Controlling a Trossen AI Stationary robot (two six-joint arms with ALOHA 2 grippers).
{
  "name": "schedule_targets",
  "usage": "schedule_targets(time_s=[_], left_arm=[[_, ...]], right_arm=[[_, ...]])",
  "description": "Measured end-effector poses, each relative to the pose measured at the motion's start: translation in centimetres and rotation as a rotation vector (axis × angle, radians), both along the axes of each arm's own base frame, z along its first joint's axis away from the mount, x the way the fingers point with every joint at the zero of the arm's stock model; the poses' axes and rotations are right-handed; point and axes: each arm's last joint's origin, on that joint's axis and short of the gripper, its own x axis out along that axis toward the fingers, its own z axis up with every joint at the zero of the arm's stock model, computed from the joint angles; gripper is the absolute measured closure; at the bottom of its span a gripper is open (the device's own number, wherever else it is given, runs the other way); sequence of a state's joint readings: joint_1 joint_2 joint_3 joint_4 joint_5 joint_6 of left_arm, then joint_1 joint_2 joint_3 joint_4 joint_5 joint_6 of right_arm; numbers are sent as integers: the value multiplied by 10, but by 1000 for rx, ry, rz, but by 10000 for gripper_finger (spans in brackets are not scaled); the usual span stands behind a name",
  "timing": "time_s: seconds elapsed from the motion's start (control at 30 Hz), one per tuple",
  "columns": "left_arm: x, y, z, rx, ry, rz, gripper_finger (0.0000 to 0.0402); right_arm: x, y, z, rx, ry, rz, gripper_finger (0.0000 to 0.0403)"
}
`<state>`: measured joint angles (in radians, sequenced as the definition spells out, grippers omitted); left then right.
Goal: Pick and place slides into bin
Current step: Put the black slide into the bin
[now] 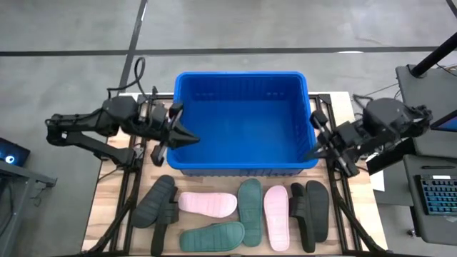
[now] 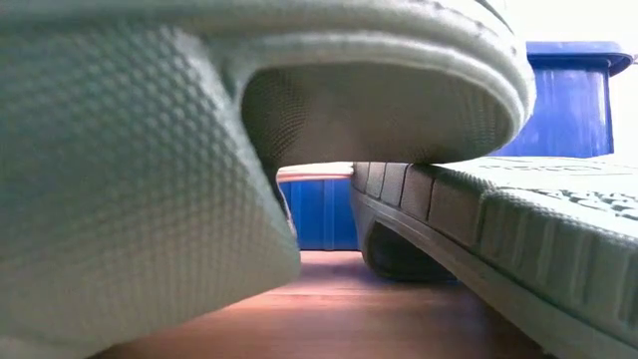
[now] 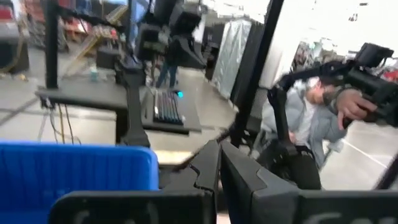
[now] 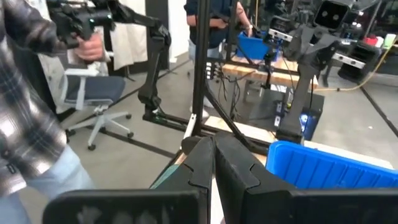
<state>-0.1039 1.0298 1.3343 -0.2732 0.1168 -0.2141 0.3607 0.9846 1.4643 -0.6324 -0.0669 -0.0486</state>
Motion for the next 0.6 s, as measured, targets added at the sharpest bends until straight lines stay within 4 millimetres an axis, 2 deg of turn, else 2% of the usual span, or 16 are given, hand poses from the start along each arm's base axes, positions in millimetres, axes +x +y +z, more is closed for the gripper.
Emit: schedule_targets(time_s=[0.13, 0.33, 0.43, 0.6], left_arm=[[-4, -9, -6, -8, 87, -33, 402], [-10, -12, -28, 35, 301, -50, 402], [-14, -11, -36, 72, 381, -53, 402], [-17, -11, -43, 78, 429, -74, 402]], right_arm=[[3, 18, -6, 58, 79, -58, 394], [4, 48, -21, 160, 223, -205, 394], [9, 63, -28, 234, 259, -296, 394], [24, 86, -41, 346, 352, -350, 394]])
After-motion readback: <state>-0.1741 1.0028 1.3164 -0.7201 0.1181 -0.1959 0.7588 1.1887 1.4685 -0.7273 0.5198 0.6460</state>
